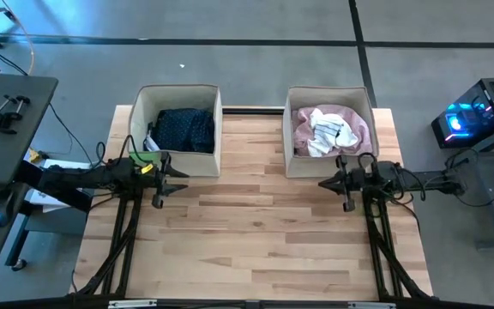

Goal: Sort clothes
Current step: Return to home position

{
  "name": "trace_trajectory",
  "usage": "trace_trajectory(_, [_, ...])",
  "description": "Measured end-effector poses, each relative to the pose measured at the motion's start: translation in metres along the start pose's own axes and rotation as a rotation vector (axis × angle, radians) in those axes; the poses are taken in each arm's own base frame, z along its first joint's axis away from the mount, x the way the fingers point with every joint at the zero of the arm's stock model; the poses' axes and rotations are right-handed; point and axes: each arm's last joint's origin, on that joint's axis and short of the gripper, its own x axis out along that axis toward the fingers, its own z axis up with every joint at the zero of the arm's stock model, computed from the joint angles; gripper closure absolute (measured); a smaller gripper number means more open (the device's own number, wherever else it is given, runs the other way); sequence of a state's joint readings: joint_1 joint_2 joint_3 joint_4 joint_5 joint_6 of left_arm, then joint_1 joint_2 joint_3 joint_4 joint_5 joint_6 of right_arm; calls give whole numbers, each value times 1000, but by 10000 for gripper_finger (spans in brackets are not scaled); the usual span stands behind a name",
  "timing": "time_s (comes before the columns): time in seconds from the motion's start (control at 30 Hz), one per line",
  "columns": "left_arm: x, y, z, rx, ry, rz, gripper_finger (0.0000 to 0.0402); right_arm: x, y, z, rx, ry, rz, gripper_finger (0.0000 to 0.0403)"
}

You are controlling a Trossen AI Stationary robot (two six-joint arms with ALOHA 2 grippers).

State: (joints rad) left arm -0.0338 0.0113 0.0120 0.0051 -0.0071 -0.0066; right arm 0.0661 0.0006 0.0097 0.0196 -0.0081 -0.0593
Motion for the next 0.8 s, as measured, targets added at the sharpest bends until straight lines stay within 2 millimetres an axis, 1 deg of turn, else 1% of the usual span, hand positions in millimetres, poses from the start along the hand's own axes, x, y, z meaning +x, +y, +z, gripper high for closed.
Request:
trace_trajectory(0.17, [0, 0, 0, 0, 0, 0, 261, 1, 0, -1, 42, 18, -3, 402])
trace_trajectory(0.8, [0, 0, 0, 0, 3, 1, 261, 1, 0, -2, 34, 20, -4, 402])
